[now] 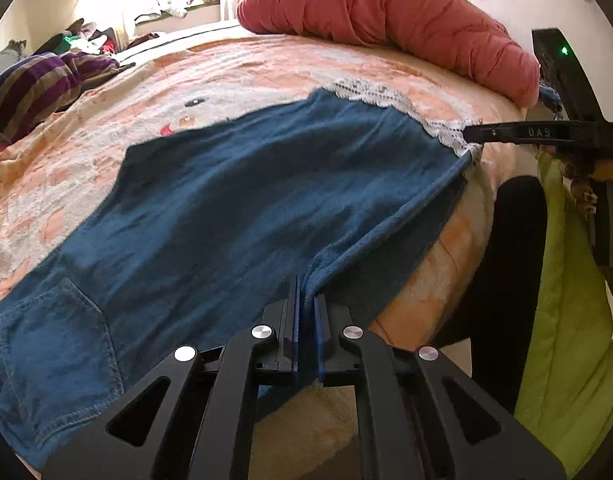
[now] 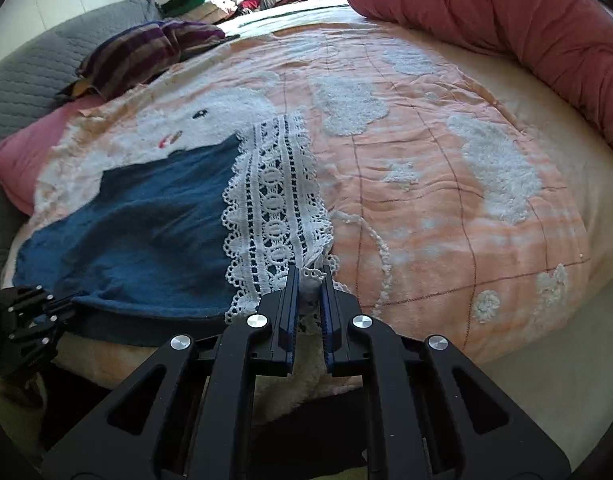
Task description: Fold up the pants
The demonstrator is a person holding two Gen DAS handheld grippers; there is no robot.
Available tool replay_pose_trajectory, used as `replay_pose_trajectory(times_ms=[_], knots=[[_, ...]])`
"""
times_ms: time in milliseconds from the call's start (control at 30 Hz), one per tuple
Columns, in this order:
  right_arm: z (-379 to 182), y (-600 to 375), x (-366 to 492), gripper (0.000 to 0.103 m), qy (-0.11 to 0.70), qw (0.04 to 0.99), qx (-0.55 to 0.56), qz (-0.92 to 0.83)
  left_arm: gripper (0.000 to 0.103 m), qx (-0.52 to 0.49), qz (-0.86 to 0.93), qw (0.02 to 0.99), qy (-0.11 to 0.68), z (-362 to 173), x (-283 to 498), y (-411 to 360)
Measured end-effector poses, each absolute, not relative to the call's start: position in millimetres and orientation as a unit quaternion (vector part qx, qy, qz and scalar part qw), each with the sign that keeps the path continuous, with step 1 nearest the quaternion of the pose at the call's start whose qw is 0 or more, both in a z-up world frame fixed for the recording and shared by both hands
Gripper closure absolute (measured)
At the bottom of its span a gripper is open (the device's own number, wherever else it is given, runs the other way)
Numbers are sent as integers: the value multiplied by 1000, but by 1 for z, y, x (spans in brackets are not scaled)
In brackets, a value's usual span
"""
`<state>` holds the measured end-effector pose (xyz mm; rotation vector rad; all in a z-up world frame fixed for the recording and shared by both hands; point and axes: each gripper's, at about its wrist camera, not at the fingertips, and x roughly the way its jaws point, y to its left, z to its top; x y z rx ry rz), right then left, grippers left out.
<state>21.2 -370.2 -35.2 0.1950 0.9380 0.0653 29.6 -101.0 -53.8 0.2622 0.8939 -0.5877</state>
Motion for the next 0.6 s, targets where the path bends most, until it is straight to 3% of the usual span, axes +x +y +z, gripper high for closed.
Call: replay_pose_trajectory(times_ms=[133,300,400,467,533,600], knots=[[-38,-368,21,81,463,884,65,3,96,128,-279,852,425,-55,29,-101],[-13,-374,-1,76,410,911,49,-18,91,131,-280,850,427,-54,25,-101],[1,-362,-4,67,390,919,49,31,71,126,-277,850,430,-52,22,-98],[2,-346,2,67,393,917,35,64,65,118,-271,852,432,-48,20,-92],[-2,-330,11,64,405,909,23,93,44,105,-268,858,426,-40,15,-83],[-12,-317,24,63,425,897,21,117,33,88,-250,869,419,-30,12,-68]])
